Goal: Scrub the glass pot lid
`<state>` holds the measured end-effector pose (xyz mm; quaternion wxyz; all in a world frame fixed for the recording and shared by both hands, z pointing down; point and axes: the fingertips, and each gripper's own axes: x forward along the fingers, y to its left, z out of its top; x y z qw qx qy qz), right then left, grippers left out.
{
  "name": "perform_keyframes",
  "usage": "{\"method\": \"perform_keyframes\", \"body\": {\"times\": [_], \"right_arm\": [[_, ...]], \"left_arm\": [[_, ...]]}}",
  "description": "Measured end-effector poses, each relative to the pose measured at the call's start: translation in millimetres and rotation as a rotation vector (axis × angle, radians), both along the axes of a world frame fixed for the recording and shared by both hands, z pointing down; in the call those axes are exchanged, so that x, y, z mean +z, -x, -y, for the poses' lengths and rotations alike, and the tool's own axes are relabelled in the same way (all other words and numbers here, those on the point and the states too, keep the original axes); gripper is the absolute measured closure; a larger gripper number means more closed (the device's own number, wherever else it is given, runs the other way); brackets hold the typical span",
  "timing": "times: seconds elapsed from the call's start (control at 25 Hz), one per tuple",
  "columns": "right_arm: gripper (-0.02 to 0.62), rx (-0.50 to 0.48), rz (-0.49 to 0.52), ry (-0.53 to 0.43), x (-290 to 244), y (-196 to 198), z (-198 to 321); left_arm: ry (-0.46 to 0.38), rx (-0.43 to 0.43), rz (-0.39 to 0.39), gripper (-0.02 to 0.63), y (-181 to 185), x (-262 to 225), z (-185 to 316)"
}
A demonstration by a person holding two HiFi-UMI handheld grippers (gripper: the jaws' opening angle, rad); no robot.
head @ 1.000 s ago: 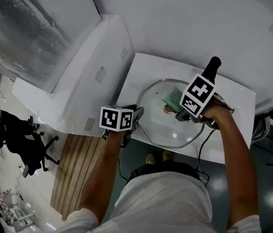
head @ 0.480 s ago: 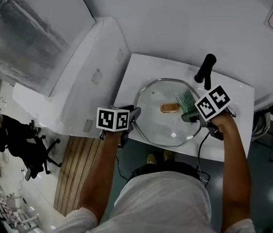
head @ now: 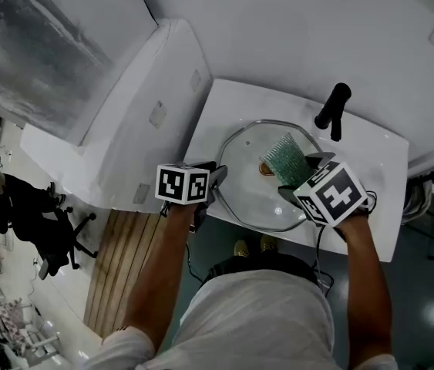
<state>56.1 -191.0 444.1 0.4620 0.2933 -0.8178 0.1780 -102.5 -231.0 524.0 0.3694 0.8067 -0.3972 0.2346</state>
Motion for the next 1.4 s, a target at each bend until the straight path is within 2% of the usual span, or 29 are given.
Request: {"method": "perform_keyframes", "body": {"times": [0.24, 0.44, 0.72, 1.0, 1.16, 1.4], "right_arm": [[0.247, -0.191, -0.153, -0.119, -3, 45, -19], [0.247, -0.341, -0.303, -0.178, 16, 62, -34], [0.247, -0.447, -0.446, -0.203, 45, 69, -43], [0.247, -0.451, -0.477, -0.268, 44, 58, -41], [0.247, -0.423, -0.430, -0.301, 40, 40, -38], [0.247, -0.440, -0.356, -0.366, 40, 6, -36]], "left_arm": [[-0.004, 0.001, -0.005, 0.459, 0, -1, 0], [-0.009, -0.001, -0.009, 0.459, -1, -1, 0], [-0.007, 0.001, -0.010, 0.459, 0, -1, -1], [-0.012, -0.005, -0.007, 0.460, 0, -1, -1], [-0.013, -0.006, -0.005, 0.460, 1, -1, 0], [-0.012, -0.005, 0.002, 0.460, 0, 0, 0]]}}
